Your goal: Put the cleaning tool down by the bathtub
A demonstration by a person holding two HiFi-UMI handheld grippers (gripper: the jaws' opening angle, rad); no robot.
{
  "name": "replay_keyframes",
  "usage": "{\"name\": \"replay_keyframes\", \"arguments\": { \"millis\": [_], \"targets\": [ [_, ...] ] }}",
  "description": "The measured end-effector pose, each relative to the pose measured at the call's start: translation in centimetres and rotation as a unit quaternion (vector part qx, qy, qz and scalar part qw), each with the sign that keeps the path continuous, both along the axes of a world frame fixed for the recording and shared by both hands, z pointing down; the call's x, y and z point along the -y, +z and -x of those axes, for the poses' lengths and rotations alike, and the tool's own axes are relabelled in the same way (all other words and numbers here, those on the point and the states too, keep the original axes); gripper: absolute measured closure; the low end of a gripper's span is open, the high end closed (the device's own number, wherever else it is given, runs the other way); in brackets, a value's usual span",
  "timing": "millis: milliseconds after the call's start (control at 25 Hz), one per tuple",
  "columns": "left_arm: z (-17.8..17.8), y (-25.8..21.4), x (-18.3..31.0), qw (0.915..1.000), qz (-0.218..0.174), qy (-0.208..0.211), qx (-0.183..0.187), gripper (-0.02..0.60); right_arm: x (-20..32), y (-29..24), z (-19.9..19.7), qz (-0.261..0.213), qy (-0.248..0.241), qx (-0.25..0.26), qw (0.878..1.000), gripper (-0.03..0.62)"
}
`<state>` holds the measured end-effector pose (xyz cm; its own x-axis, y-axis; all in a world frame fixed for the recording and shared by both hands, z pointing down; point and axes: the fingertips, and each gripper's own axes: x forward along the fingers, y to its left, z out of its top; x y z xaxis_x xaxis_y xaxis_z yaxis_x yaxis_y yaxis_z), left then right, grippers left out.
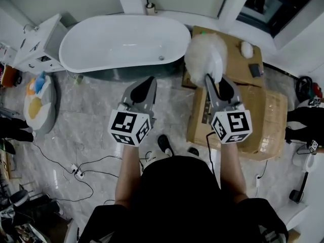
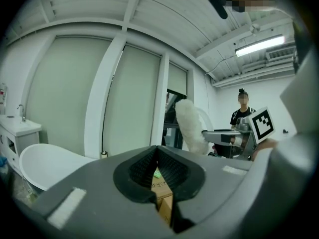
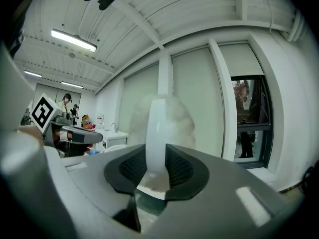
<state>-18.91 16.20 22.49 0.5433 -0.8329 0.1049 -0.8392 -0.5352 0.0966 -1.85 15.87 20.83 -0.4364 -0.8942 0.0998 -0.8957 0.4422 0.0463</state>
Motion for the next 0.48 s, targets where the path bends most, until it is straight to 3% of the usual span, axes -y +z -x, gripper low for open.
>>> {"name": "replay_keyframes", "arguments": {
  "millis": [360,480],
  "targets": [
    [2.8,1.4,2.5,0.9998,0.015,0.012,0.000,0.583,2.0,1.0,1.9,0.009,0.034,-0.008,0.999,0.491],
    [2.9,1.5,2.9,0.9996,0.018,0.022,0.006,0.583,2.6,1.2,2.1,0.019,0.037,0.011,0.999,0.491]
  ]
}}
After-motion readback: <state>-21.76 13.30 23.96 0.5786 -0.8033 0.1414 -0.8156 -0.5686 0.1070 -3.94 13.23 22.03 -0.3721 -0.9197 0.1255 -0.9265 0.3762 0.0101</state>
